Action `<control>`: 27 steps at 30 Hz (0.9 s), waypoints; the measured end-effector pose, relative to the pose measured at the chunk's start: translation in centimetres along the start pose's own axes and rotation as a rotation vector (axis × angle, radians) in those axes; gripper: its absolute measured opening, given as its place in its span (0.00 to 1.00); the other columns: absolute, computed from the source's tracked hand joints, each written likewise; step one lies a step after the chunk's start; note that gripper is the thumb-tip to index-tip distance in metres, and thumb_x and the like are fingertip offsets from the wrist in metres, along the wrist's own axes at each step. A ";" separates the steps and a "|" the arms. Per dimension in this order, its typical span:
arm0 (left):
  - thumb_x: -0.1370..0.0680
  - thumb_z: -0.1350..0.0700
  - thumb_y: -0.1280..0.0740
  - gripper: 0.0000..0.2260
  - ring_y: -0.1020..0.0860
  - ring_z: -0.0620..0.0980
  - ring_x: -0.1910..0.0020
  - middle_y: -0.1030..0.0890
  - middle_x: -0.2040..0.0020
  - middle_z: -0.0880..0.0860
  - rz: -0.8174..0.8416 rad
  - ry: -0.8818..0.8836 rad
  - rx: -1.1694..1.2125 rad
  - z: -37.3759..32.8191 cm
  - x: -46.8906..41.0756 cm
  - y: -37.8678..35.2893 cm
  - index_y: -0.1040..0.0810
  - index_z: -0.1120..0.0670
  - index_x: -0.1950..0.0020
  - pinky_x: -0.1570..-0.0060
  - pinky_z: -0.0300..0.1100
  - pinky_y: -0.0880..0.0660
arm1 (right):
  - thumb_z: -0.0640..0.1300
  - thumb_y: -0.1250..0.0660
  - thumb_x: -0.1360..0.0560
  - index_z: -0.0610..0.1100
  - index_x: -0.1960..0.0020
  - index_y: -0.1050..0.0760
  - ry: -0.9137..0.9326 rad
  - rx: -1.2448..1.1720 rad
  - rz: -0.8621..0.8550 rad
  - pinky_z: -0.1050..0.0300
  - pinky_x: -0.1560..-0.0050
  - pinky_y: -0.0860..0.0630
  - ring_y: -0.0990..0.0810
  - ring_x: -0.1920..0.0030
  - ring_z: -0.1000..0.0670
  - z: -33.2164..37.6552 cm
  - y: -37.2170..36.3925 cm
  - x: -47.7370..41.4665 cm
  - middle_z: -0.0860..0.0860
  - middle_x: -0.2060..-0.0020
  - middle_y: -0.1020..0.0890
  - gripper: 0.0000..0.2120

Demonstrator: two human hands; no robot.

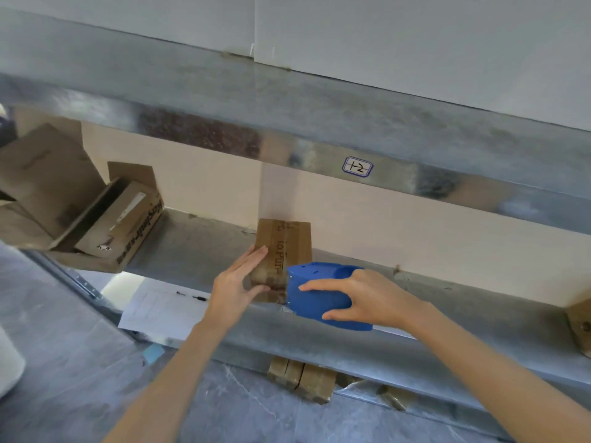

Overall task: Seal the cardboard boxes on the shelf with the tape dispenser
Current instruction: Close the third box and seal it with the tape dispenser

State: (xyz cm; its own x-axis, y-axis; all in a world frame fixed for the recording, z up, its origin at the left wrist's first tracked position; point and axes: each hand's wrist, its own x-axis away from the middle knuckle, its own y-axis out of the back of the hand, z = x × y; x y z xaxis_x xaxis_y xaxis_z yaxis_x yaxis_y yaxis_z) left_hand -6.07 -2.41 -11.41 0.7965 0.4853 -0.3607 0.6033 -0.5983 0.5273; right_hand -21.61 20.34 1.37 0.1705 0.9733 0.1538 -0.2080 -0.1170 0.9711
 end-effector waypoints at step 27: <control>0.30 0.58 0.22 0.37 0.32 0.40 0.27 0.27 0.27 0.46 0.015 0.062 0.049 0.5 0.0 -0.2 0.33 0.31 0.29 0.33 0.57 0.26 | 0.58 0.32 0.24 0.76 0.32 0.38 -0.062 -0.054 0.056 0.66 0.68 0.38 0.29 0.68 0.59 -6.6 2.3 4.7 0.66 0.71 0.27 0.25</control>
State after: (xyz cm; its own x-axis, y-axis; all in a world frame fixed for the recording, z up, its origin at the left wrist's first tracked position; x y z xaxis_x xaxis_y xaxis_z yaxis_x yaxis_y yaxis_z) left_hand -6.20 -2.57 -11.90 0.8021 0.5141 -0.3039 0.5941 -0.6355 0.4931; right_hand -27.66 25.97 3.07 0.2164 0.9511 0.2204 -0.2701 -0.1586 0.9497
